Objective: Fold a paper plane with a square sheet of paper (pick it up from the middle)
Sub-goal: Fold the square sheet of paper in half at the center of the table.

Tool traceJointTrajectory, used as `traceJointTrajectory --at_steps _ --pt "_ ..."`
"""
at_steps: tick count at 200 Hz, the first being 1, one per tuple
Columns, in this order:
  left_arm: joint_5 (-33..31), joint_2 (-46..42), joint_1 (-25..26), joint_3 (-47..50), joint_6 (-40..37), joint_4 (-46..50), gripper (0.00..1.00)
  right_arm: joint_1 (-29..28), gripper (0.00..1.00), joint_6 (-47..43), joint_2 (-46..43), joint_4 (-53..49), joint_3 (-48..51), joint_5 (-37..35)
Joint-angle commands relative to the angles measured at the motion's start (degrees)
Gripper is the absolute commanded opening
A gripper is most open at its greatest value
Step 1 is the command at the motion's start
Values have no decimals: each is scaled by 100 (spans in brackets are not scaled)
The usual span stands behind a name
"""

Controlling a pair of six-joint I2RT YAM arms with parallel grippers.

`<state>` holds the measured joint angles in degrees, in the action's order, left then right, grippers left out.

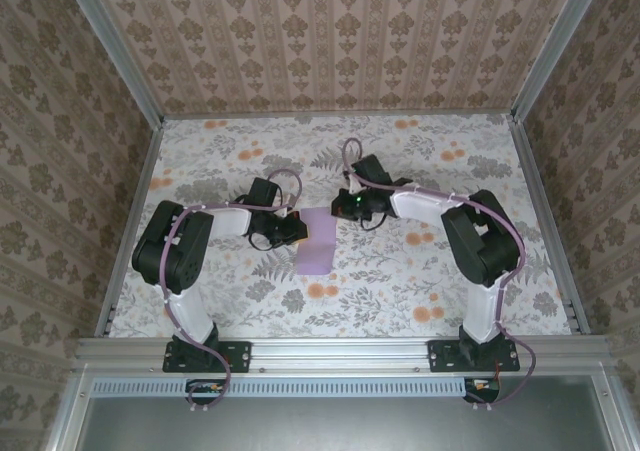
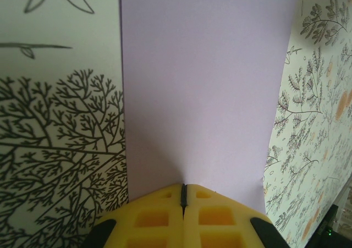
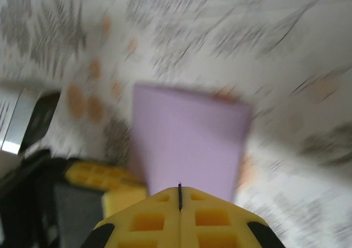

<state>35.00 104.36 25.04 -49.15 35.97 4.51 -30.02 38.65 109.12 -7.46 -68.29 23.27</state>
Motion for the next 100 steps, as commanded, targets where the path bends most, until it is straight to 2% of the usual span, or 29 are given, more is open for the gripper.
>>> traceJointTrajectory --at_steps 1,56,100 --pt "-1432 690 -1 544 -15 1240 0 -271 0 514 -85 -2 360 244" --pt "-1434 691 11 568 23 1207 0 -649 0 689 198 22 431 499" --pt "-1470 691 16 594 40 1192 0 -663 0 534 267 -119 652 530"
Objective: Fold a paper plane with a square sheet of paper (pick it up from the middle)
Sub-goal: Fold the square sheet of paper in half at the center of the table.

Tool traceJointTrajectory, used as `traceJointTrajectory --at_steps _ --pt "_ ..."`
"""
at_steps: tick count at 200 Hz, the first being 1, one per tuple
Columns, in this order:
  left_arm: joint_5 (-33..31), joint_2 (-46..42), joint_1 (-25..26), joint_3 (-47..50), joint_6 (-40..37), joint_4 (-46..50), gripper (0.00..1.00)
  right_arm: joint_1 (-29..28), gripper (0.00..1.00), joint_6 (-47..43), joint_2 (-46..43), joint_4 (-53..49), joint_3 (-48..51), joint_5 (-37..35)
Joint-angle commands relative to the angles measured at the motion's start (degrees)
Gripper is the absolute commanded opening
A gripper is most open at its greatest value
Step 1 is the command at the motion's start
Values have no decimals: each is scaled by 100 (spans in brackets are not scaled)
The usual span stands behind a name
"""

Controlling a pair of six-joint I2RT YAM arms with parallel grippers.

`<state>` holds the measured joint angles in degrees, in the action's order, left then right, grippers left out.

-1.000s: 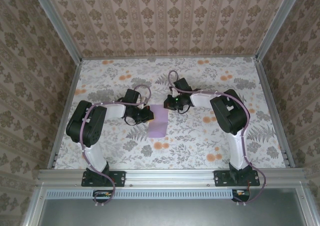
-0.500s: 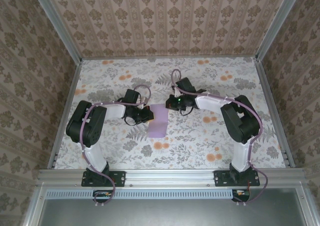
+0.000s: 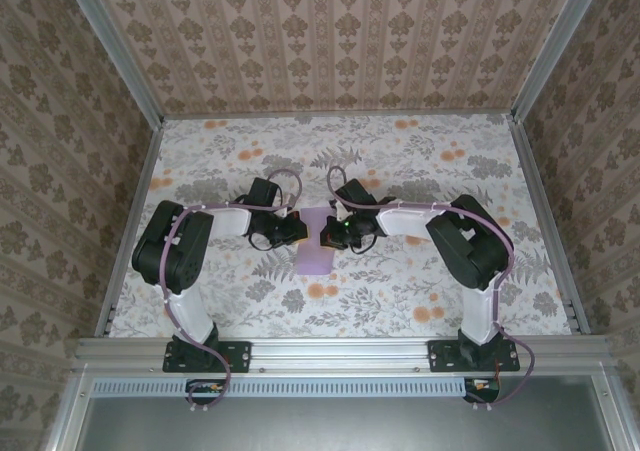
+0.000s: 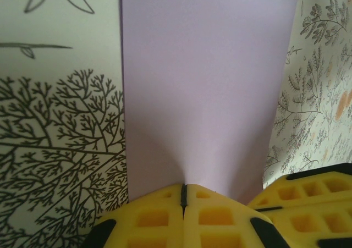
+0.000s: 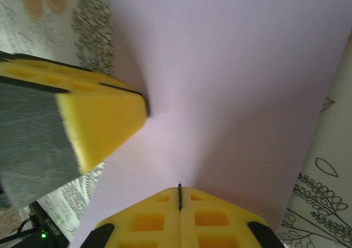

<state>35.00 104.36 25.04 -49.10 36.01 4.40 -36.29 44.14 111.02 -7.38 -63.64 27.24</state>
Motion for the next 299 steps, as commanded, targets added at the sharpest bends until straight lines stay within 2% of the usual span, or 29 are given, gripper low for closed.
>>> traceJointTrajectory --at_steps 1,81,119,157,194,233,299 --pt "-1470 696 17 592 37 1199 0 -36 0 -17 77 -130 186 132" --pt "-1558 784 16 595 73 1212 0 -19 0 -365 -240 -212 753 199" --pt "-1567 735 9 646 79 1185 0 82 0 -897 -832 -242 1392 355" --pt "-1545 657 18 617 82 1210 0 96 0 -874 -1130 -223 1036 403" --pt "-1558 577 80 590 116 1251 0 -159 0 -354 -786 370 690 218" --pt "-1558 603 76 557 147 1265 0 -390 0 -187 -161 511 301 290" --pt "-1740 627 77 585 195 1322 0 -346 0 -611 -276 162 860 235"
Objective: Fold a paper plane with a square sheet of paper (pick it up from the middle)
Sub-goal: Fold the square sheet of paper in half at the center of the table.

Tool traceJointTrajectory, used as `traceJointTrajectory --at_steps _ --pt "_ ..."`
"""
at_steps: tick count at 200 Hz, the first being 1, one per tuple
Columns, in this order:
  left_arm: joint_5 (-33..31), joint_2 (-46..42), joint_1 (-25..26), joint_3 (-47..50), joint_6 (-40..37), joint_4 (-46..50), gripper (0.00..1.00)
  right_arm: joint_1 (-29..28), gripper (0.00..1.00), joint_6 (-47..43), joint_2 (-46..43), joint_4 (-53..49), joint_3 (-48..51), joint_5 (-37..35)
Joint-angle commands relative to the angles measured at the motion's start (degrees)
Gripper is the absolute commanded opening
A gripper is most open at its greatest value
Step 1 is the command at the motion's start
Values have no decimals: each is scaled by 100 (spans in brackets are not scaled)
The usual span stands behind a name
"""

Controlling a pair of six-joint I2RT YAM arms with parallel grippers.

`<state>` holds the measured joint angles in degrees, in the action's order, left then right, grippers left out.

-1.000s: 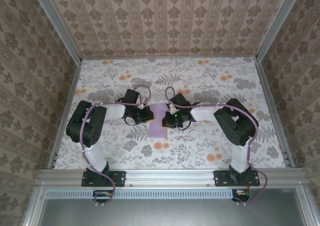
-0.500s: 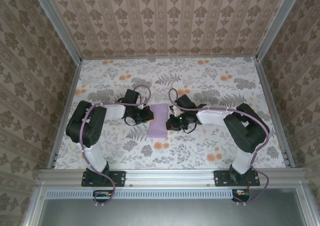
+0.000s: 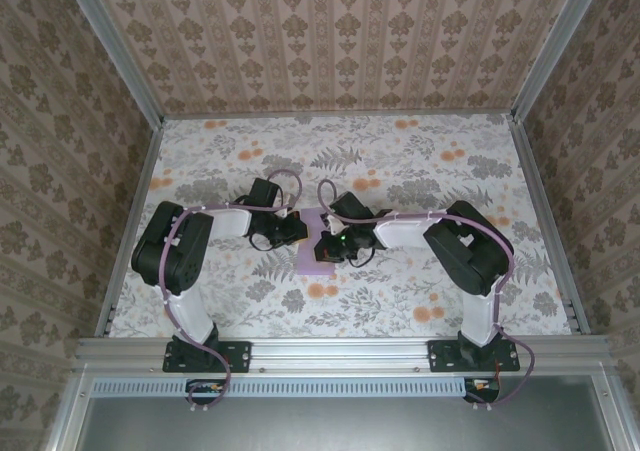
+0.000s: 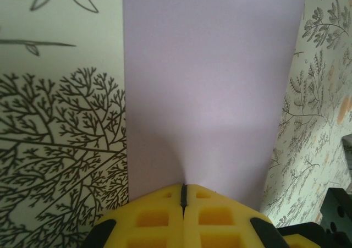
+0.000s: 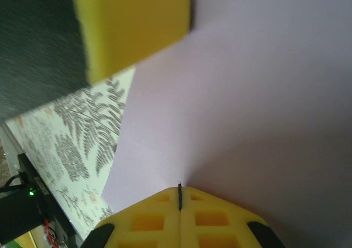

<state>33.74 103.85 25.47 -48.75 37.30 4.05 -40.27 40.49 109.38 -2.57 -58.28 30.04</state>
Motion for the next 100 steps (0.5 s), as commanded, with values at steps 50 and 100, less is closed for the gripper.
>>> traceJointTrajectory --at_steps 50,100 --pt "-1609 708 33 580 70 1311 0 168 0 -432 -682 -343 1277 -1" --pt "-1505 616 28 576 65 1236 0 423 0 -313 -1373 -303 1681 -42"
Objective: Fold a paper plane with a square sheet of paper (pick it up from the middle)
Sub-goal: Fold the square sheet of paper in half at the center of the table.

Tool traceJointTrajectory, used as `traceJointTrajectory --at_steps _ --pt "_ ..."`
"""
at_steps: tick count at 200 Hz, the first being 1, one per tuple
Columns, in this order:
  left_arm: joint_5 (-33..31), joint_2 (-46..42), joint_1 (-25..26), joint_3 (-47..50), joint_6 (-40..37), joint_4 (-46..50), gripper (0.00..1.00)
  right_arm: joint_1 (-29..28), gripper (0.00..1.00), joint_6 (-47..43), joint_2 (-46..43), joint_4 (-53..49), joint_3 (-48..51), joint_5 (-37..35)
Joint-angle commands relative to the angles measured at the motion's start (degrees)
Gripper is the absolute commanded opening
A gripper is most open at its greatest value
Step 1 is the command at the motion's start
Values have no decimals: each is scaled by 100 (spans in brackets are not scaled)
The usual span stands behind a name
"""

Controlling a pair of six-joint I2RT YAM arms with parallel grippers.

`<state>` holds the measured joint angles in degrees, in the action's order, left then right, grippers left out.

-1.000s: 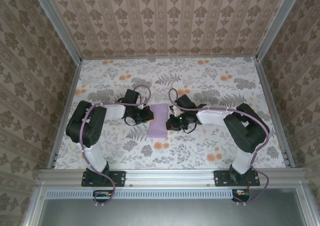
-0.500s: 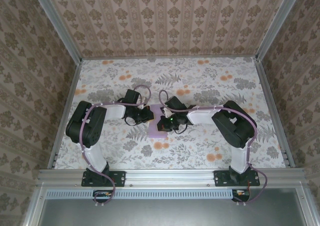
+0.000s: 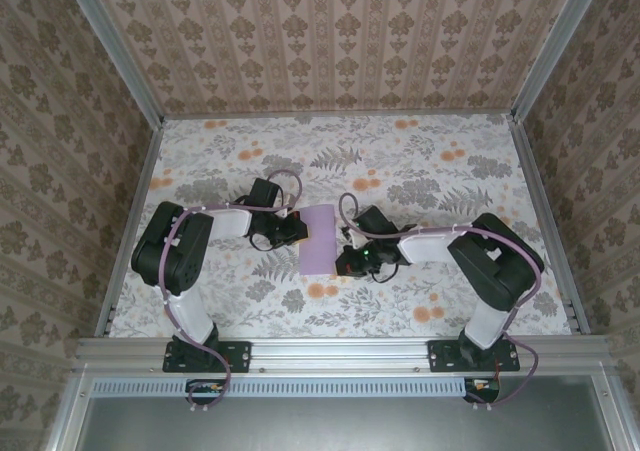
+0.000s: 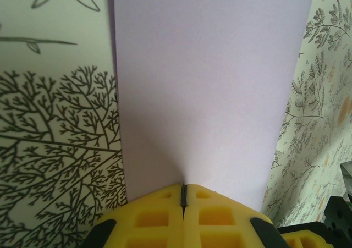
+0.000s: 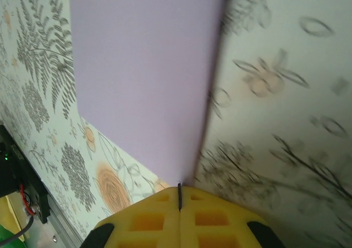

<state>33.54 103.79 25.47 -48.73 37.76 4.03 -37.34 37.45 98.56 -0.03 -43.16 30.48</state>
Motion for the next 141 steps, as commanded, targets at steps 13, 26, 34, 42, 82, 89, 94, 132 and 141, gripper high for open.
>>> traceJointTrajectory --at_steps 13,26,34,42,82,89,94,132,141 --pt "-1411 406 30 571 18 1114 0 131 0 119 -499 -497 80 -178" --pt "-1281 176 240 468 -6 1095 0 140 0 339 -653 -411 -32 -326" --pt "-1200 -30 296 389 12 1097 0 147 0 505 -695 -302 -88 -438" --pt "-1162 -243 353 336 70 1067 0 161 0 660 -684 -219 -148 -558" --pt "-875 -1156 494 231 331 573 3 315 0 1017 -174 238 -659 -602" --pt "-812 -1226 494 195 356 490 6 315 0 1010 -14 280 -756 -559" --pt "-772 -1274 494 173 378 441 8 315 0 1005 94 306 -831 -517" --pt "-514 -1202 502 -54 396 261 11 360 0 1022 649 382 -1158 -378" --pt "-412 -1092 494 -114 405 200 11 383 0 1042 740 400 -1215 -353"
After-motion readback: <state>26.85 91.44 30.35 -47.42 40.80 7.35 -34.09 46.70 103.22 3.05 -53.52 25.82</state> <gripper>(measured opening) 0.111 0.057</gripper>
